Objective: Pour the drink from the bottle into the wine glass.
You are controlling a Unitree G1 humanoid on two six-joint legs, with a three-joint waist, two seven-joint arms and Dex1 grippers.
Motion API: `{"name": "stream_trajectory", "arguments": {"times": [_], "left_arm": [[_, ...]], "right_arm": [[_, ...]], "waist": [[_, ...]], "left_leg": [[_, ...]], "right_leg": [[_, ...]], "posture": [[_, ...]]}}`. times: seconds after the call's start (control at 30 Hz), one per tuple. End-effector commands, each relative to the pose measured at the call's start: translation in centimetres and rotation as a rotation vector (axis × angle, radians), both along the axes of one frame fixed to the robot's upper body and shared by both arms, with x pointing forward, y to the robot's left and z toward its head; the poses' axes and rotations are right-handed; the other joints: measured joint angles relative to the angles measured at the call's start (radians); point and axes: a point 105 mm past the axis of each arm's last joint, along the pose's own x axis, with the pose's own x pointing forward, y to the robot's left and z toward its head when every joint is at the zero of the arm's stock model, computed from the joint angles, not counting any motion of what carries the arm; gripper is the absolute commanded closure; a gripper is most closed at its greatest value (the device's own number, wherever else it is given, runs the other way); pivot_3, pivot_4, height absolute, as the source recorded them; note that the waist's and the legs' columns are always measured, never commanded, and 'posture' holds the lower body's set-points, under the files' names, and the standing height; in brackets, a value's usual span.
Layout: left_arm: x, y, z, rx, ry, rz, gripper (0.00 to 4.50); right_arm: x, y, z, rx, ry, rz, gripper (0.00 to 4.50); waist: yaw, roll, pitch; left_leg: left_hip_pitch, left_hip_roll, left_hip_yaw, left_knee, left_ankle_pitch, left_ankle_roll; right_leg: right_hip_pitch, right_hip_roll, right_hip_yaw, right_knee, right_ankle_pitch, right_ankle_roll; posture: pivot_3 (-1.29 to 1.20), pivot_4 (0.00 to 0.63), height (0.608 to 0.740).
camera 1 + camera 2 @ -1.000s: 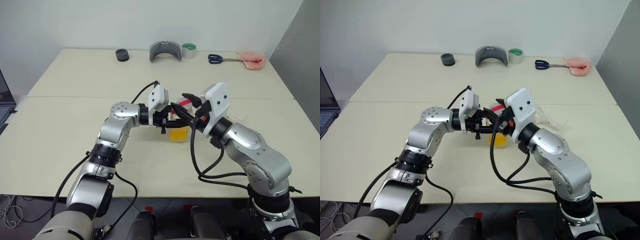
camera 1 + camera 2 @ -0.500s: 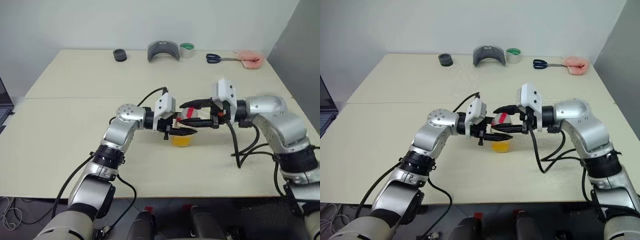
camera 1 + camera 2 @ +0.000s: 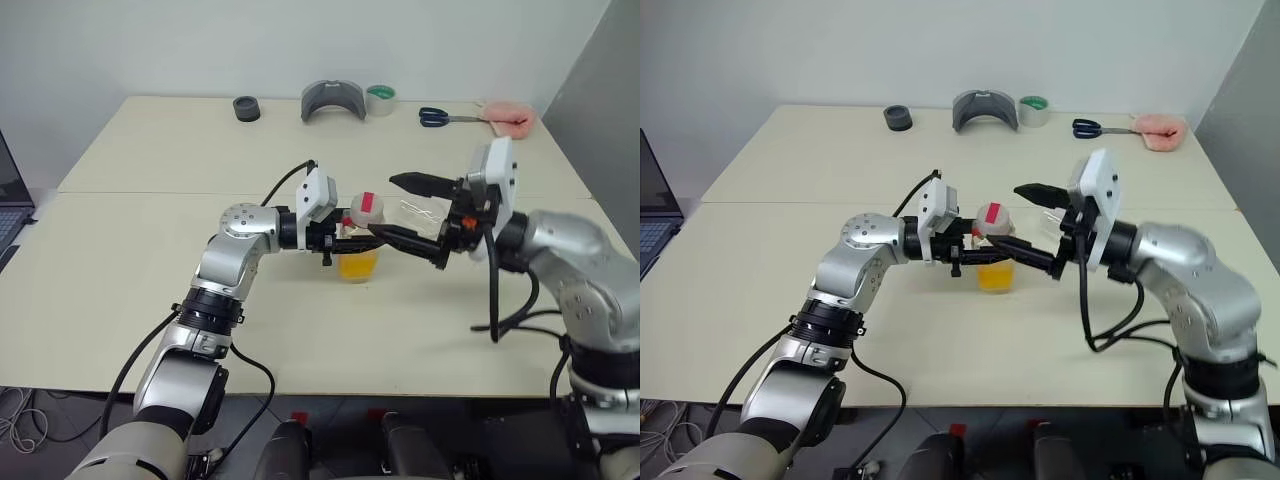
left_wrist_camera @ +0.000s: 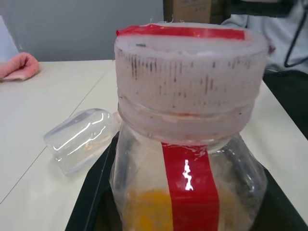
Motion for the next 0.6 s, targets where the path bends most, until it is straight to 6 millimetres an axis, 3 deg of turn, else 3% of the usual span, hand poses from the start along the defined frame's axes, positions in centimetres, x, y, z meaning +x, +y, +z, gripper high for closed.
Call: {"name": "stream_trajectory", "arguments": {"times": [0.03, 0.23, 0.6], "left_arm": [[0.2, -0.3, 1.9, -0.046, -0.054, -0.003, 2.7], [0.4, -0.7, 1.9, -0.047, -0.058, -0.004, 2.7], [0.4, -0.7, 1.8, -0.042, -0.064, -0.002, 2.7]], "right_arm": [[-0.4, 0.9, 0.2, -0.009, -0.079, -0.14, 0.0], [1.7, 2.2, 0.7, 0.11, -0.086, -0.339, 0.0], [2.2, 3.4, 0.6, 0.204, -0.018, -0.359, 0.0]], "waist": [[-0.001, 0.0, 0.0], [-0.005, 0.0, 0.0], [-0.004, 0.0, 0.0]], "left_leg": [[0.0, 0.0, 0.0, 0.0, 0.0, 0.0], [0.001, 0.0, 0.001, 0.0, 0.0, 0.0], [0.0, 0.0, 0.0, 0.0, 0.0, 0.0]], "right_leg": [[0.0, 0.0, 0.0, 0.0, 0.0, 0.0], [-0.001, 0.001, 0.0, 0.0, 0.0, 0.0], [-0.001, 0.001, 0.0, 0.0, 0.0, 0.0]], "posture": [[0.0, 0.15, 0.74], [0.0, 0.15, 0.74], [0.0, 0.15, 0.74]]}}
